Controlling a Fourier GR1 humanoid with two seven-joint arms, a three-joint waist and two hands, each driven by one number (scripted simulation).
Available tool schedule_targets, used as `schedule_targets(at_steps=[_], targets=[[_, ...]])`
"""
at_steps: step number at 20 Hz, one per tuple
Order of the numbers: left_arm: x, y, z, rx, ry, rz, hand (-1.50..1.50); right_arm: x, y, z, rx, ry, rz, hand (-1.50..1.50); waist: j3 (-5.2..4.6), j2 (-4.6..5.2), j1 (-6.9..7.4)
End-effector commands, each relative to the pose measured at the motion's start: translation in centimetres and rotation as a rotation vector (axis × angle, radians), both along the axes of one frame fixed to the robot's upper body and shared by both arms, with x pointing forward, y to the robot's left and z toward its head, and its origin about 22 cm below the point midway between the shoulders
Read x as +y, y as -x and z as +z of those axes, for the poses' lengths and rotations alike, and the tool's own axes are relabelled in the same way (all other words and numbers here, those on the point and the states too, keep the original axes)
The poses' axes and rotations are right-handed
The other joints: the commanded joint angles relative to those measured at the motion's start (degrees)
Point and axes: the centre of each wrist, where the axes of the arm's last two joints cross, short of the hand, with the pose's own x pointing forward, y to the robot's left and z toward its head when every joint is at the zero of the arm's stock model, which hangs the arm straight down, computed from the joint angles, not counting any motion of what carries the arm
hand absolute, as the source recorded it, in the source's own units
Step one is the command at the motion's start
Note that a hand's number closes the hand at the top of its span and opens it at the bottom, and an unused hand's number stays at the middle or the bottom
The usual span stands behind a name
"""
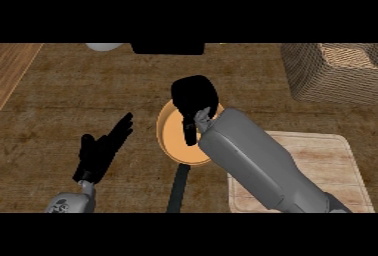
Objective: Pick the lemon from the cutting board and place it in the pot
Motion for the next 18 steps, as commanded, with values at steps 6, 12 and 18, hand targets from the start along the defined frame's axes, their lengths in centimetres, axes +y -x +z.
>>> schedule_targets(at_steps=[6,12,18], targets=[[0.1,-0.3,0.0,0.007,-0.008,-0.023,0.0,-0.4,-0.3,1.5,-0.045,-0.539,-0.017,-1.5,0.14,0.18,1.48],[-0.3,-1.0,0.6,-0.002,-0.009,-0.003,0.0,-2.9,-1.1,3.0,-0.152,-0.985,-0.173,-1.5,0.17,0.2,0.49],[2.1,0.6,-0.9,0.0,0.026,0.033,0.0,-5.2,-2.0,6.2,-0.295,-1.184,-0.301,-1.5,0.06,-0.22,-1.06]])
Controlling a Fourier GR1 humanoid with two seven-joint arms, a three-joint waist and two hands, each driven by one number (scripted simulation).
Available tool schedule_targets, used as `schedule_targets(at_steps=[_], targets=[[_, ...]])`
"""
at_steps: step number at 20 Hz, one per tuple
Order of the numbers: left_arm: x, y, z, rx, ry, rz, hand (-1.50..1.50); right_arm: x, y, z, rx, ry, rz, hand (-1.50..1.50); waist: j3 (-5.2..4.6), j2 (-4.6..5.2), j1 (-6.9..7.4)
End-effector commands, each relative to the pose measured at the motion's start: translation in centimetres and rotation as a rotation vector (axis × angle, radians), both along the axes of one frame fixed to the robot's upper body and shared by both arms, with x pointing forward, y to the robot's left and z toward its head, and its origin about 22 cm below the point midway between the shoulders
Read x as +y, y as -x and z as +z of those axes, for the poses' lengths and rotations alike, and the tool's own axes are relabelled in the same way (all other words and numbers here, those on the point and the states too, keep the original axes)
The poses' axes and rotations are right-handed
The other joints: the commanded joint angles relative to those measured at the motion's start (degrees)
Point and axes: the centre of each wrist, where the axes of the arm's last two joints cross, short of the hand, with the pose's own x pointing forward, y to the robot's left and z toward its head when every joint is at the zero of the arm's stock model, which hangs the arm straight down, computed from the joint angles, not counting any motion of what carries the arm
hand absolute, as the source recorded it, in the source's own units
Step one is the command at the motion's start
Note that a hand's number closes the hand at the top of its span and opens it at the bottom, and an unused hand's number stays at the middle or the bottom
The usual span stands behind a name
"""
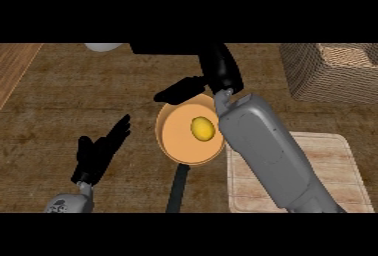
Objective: Pick the lemon from the cutting board and place it in the pot
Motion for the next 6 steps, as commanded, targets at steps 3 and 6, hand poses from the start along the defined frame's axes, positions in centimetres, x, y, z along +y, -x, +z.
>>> schedule_targets(at_steps=[3,6], targets=[[0.0,-1.0,0.7,-0.018,0.003,0.002,0.0,-5.4,-1.7,1.1,-0.064,-0.212,-0.099,-1.5,-0.01,-0.05,-0.93],[0.7,-0.7,1.7,0.002,-0.013,0.014,0.0,-9.0,-1.6,0.6,-0.082,-0.283,-0.102,-1.5,0.01,-0.13,-0.9]])
